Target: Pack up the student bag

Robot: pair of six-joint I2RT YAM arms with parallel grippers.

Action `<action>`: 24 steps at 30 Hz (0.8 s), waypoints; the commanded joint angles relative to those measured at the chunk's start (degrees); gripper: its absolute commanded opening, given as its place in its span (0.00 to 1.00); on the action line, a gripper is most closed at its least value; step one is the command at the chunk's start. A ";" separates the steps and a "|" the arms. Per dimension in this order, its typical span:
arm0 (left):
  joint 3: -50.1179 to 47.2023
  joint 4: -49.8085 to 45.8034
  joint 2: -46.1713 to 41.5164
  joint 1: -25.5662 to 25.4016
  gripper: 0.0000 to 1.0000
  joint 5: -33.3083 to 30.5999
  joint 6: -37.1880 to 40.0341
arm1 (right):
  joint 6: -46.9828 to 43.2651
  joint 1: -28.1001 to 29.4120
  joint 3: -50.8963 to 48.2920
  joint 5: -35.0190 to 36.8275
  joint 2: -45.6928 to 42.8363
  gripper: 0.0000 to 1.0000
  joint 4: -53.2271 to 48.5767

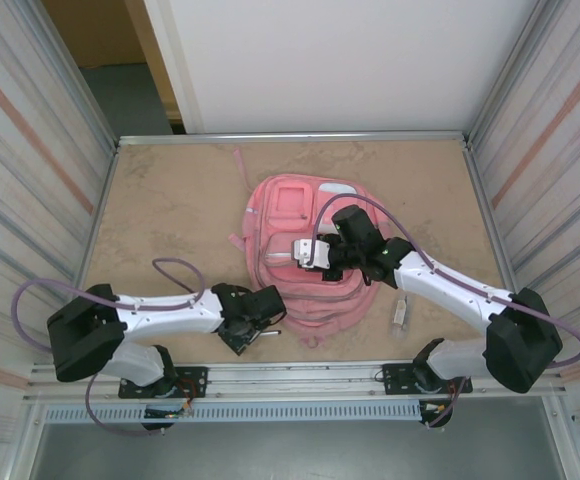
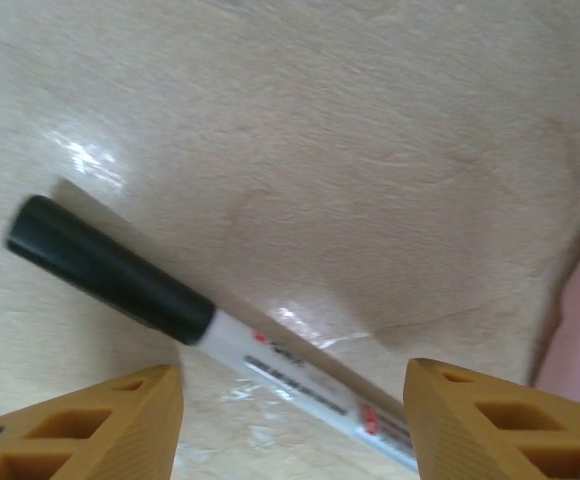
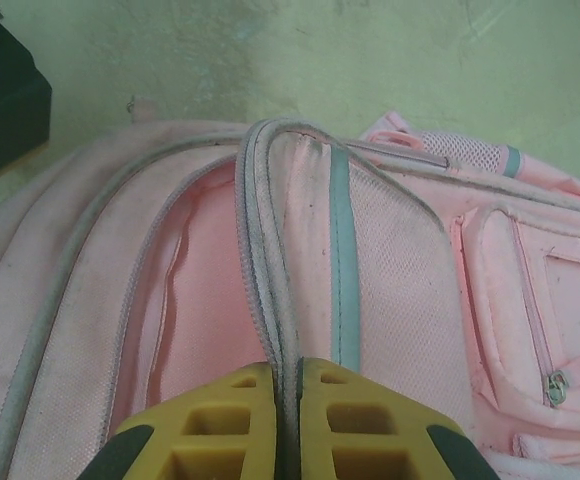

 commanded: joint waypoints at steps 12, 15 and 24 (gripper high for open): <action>-5.14 -0.39 -0.57 -0.06 0.26 -1.00 -7.76 | 0.30 0.45 -0.01 -0.65 -2.33 0.00 1.15; -6.09 -3.84 -2.40 -0.08 0.15 -0.68 -6.92 | 0.39 0.37 -0.47 -0.66 -2.69 0.00 1.71; -4.44 -8.88 -10.07 0.69 0.05 -7.28 4.11 | 1.41 -0.21 0.37 -1.69 -1.77 0.00 1.69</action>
